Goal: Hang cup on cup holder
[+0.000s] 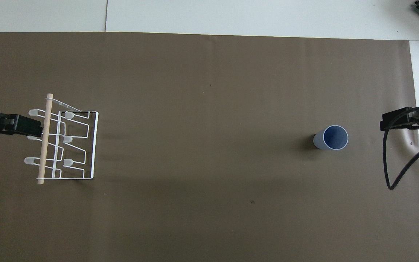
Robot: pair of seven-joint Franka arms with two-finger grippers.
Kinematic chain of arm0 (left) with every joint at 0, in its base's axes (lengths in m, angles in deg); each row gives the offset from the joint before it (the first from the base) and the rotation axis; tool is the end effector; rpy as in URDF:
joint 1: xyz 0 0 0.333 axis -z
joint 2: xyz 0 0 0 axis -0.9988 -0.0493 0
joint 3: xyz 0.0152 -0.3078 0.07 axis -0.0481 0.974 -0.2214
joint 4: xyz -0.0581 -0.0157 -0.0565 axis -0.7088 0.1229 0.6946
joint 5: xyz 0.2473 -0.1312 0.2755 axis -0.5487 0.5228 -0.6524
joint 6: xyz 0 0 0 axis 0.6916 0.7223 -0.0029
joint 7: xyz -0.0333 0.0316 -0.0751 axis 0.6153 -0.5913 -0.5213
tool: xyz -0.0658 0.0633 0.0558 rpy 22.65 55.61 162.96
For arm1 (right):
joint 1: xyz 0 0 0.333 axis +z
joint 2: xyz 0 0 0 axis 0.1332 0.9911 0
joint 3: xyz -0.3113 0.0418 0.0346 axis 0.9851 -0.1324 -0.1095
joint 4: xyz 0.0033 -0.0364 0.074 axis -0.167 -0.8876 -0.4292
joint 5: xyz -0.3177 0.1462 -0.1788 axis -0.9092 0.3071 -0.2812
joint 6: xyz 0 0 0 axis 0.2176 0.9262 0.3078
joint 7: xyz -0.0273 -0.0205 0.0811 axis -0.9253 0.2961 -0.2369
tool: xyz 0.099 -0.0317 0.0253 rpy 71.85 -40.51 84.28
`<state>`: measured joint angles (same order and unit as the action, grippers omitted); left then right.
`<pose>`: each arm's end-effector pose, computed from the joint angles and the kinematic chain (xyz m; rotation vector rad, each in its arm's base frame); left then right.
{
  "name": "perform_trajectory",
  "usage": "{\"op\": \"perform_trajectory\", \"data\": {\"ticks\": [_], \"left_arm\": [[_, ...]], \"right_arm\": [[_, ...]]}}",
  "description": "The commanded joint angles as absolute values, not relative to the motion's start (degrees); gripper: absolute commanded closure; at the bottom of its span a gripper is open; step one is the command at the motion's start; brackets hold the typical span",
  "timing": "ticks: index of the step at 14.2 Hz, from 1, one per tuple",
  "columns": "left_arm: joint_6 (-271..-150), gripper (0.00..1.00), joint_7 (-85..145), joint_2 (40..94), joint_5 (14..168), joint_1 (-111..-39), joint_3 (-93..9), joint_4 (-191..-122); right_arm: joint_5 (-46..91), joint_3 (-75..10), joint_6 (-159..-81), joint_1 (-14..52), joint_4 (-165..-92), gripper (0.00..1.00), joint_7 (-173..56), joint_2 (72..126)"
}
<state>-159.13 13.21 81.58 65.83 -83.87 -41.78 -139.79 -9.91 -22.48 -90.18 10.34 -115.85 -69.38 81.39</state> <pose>0.5212 -0.0640 0.6394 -3.1207 0.2257 0.0341 0.5373 -0.0085 0.6366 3.1063 -0.0910 -0.0265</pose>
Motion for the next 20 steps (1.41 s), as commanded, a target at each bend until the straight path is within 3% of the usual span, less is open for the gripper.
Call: {"op": "perform_trajectory", "data": {"ticks": [1,12,16,20], "left_arm": [[-161.52,0.00,12.55,83.80,65.15,-84.62,-41.47,-142.86],[-162.84,0.00,12.46,83.80,65.15,-84.54,-41.47,-142.95],[-162.76,0.00,12.46,83.80,65.15,-84.62,-41.47,-142.95],[-162.67,0.00,12.55,83.80,65.15,-84.54,-41.47,-143.04]], "right_arm": [[-10.06,-22.68,-90.76,10.29,-117.74,0.00,-69.40,79.85],[-9.71,-22.68,-91.02,10.20,-119.06,0.00,-69.32,79.23],[-9.44,-22.68,-100.05,10.12,-126.86,0.00,-68.71,76.95],[-9.35,-22.68,-107.43,9.51,-132.22,0.00,-63.70,78.17]]}}
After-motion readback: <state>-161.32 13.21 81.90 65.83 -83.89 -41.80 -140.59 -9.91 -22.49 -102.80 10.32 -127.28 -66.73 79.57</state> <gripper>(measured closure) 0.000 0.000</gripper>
